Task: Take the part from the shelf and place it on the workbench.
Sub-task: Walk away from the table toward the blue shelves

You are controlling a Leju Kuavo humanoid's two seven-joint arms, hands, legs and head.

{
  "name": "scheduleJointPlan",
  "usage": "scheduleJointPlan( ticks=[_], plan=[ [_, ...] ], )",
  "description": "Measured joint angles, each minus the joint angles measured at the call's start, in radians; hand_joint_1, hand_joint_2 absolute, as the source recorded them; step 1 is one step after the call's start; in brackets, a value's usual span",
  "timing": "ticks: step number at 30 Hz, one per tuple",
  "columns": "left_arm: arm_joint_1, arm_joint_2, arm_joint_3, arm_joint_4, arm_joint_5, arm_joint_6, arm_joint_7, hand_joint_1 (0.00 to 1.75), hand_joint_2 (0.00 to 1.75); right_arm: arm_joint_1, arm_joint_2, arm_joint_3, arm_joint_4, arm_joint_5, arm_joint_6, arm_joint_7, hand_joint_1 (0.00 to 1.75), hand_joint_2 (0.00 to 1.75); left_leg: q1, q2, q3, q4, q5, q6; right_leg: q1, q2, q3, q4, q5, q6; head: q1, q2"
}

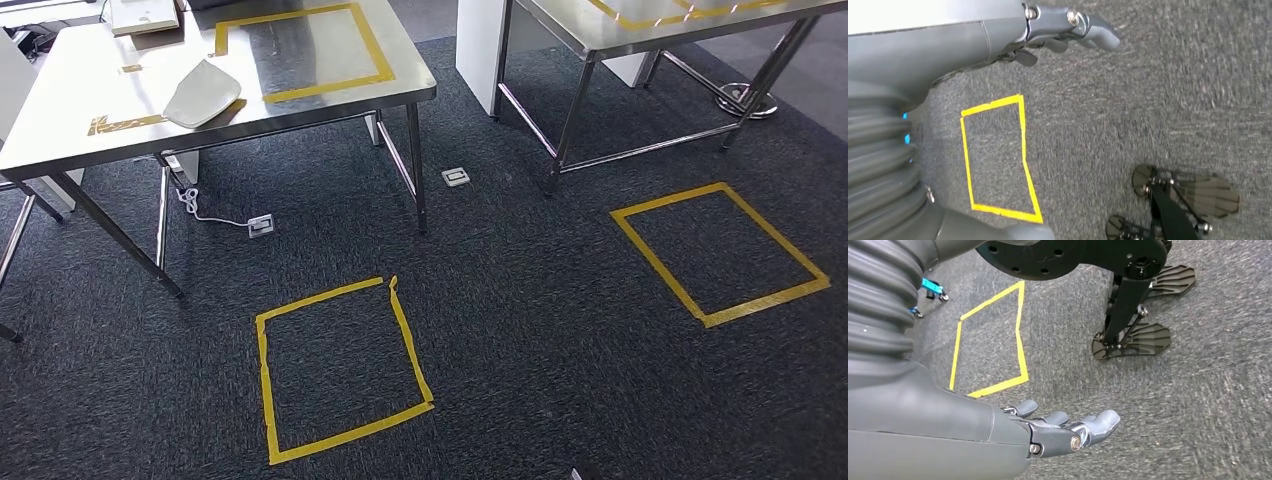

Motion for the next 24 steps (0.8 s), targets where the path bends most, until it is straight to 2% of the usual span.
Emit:
scheduleJointPlan(
  ticks=[12, 18, 19, 22, 23, 24],
  plan=[
    [0.053, 0.000, -0.089, -0.049, 0.058, -0.091, -0.058, 0.00, 1.75, 0.053, -0.020, 0.317, -0.060, -0.290, -0.069, -0.023, 0.00, 1.75, 0.000, 0.000, -0.001, 0.000, 0.000, 0.000, 0.000, 0.000, -0.001, 0.000, 0.000, 0.001, 0.000, 0.000],
    [0.068, 0.000, -0.117, -0.064, 0.080, -0.123, -0.080, 0.00, 1.75, 0.067, -0.027, 0.416, -0.078, -0.391, -0.095, -0.034, 0.00, 1.75, 0.000, 0.000, -0.001, 0.000, 0.000, 0.000, 0.000, 0.000, -0.001, 0.000, 0.000, 0.001, 0.000, 0.000],
    [0.068, 0.000, -0.118, -0.065, 0.080, -0.124, -0.080, 0.00, 1.31, 0.068, -0.027, 0.422, -0.080, -0.394, -0.096, -0.034, 0.00, 1.75, 0.000, 0.000, -0.001, 0.000, 0.000, 0.000, 0.000, 0.000, -0.001, 0.000, 0.000, 0.001, 0.000, 0.000],
    [0.070, 0.000, -0.123, -0.068, 0.080, -0.125, -0.081, 0.00, 0.00, 0.070, -0.029, 0.440, -0.084, -0.398, -0.096, -0.034, 0.00, 0.44, 0.000, 0.000, -0.001, 0.000, 0.000, 0.000, 0.000, 0.000, -0.001, 0.000, 0.000, 0.001, 0.000, 0.000],
    [0.070, 0.000, -0.124, -0.069, 0.080, -0.126, -0.081, 0.00, 0.00, 0.070, -0.030, 0.444, -0.084, -0.399, -0.096, -0.034, 0.00, 0.00, 0.000, 0.000, -0.001, 0.000, 0.000, 0.000, 0.000, 0.000, -0.001, 0.000, 0.000, 0.001, 0.000, 0.000],
    [0.070, 0.000, -0.126, -0.069, 0.080, -0.126, -0.081, 0.00, 0.00, 0.071, -0.030, 0.448, -0.084, -0.399, -0.096, -0.034, 0.00, 0.00, 0.000, 0.000, -0.001, 0.000, 0.000, 0.000, 0.000, 0.000, -0.001, 0.000, 0.001, 0.001, 0.000, 0.000]
  ],
)
